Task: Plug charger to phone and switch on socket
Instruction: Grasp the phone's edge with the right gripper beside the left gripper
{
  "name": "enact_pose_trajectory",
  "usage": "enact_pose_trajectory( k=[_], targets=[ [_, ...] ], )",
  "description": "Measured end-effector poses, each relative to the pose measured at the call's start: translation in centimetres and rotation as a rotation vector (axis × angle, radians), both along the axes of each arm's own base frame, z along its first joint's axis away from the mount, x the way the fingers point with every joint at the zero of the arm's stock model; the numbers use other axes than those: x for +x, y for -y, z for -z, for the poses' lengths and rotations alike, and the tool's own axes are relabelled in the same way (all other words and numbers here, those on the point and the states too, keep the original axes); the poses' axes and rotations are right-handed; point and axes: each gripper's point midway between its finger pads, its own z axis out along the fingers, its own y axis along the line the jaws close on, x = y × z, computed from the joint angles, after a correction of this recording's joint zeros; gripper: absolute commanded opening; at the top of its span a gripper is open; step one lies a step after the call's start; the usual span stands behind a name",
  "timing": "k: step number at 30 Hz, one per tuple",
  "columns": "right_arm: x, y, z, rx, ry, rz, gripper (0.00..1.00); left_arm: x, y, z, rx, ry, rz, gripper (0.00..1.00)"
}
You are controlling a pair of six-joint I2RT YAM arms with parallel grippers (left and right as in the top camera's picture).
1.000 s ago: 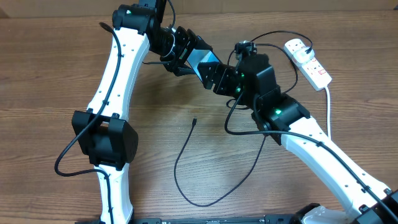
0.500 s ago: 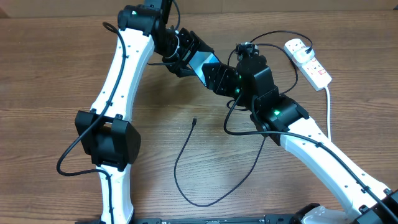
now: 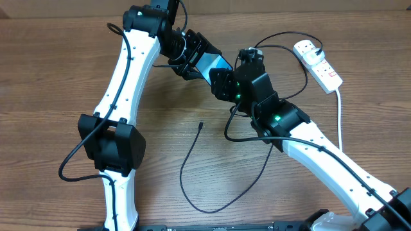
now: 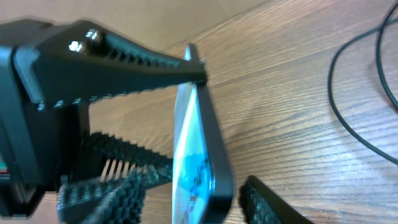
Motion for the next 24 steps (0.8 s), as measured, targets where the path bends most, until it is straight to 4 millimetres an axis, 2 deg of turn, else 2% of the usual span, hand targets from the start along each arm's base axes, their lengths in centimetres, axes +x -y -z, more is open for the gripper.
enact_pose_trajectory(
  k=[8,12,24],
  targets=[
    [0.05,0.22,0.09,-0.006,-0.001,0.012,0.44,-0.17,0.22,0.01,0.001,-0.002,0.005,0.57],
    [0.01,0.25,0.17,-0.008,-0.005,0.013,0.38,-0.36,0.56,0.01,0.001,-0.002,0.013,0.57],
    [0.00,0.28,0.21,-0.009,-0.006,0.014,0.30,-0.53,0.83,0.02,0.001,-0.003,0.020,0.57]
  ],
)
